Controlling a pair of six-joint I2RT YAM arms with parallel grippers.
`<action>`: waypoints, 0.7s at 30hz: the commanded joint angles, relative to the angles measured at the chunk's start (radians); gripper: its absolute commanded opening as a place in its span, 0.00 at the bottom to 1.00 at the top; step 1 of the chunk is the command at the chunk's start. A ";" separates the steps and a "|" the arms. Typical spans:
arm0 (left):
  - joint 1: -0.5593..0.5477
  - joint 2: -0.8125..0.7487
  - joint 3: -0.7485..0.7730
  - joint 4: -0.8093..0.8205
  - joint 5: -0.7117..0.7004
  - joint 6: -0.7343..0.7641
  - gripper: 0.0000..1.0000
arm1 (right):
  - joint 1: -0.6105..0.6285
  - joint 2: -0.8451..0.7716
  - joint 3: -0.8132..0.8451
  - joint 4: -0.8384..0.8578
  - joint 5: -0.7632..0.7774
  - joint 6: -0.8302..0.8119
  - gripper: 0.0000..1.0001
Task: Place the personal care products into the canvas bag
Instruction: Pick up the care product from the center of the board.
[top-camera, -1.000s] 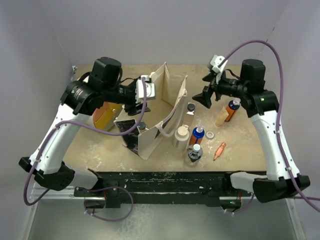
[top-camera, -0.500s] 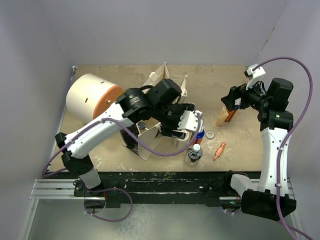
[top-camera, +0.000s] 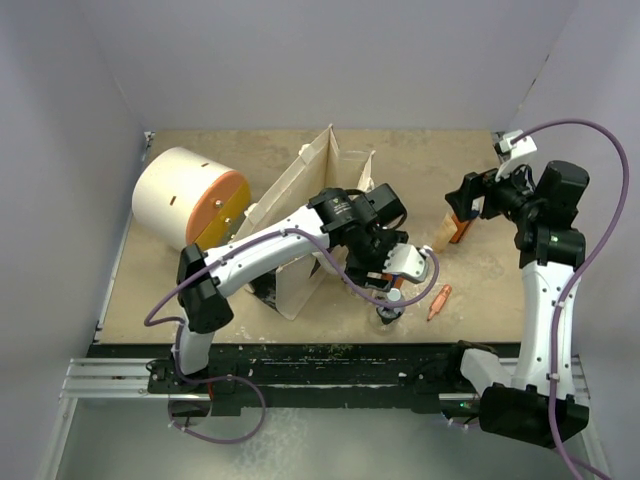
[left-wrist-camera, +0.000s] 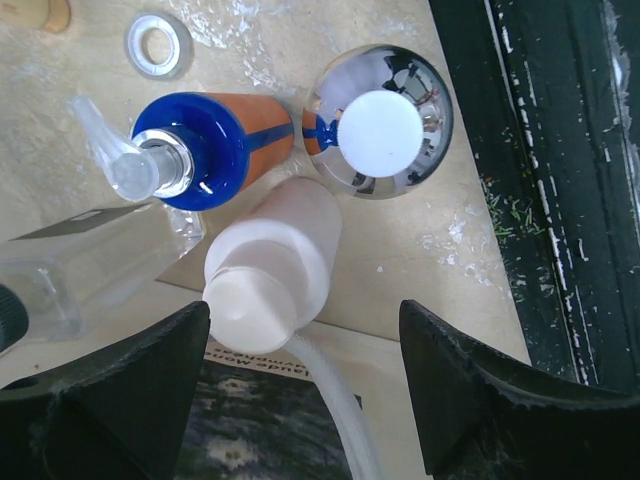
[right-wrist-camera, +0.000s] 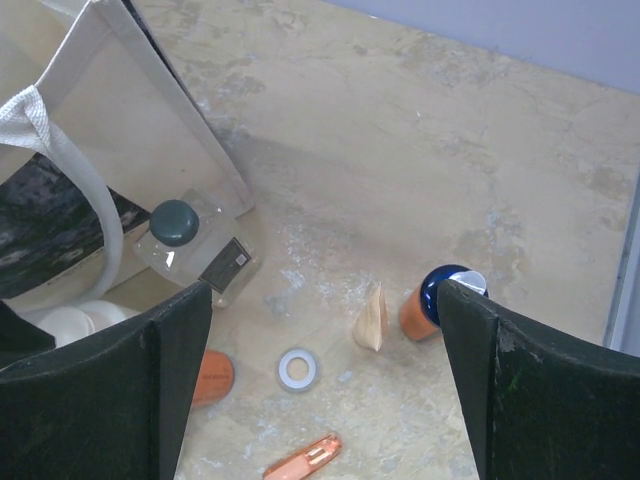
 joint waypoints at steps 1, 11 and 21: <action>0.001 0.033 0.018 0.027 -0.035 0.012 0.80 | -0.004 0.005 0.014 0.040 -0.023 0.016 0.95; 0.037 0.082 -0.012 0.064 -0.042 0.000 0.83 | -0.004 0.012 0.011 0.041 -0.039 0.013 0.94; 0.064 0.095 -0.053 0.055 0.020 -0.005 0.67 | -0.004 0.011 0.004 0.043 -0.061 0.008 0.94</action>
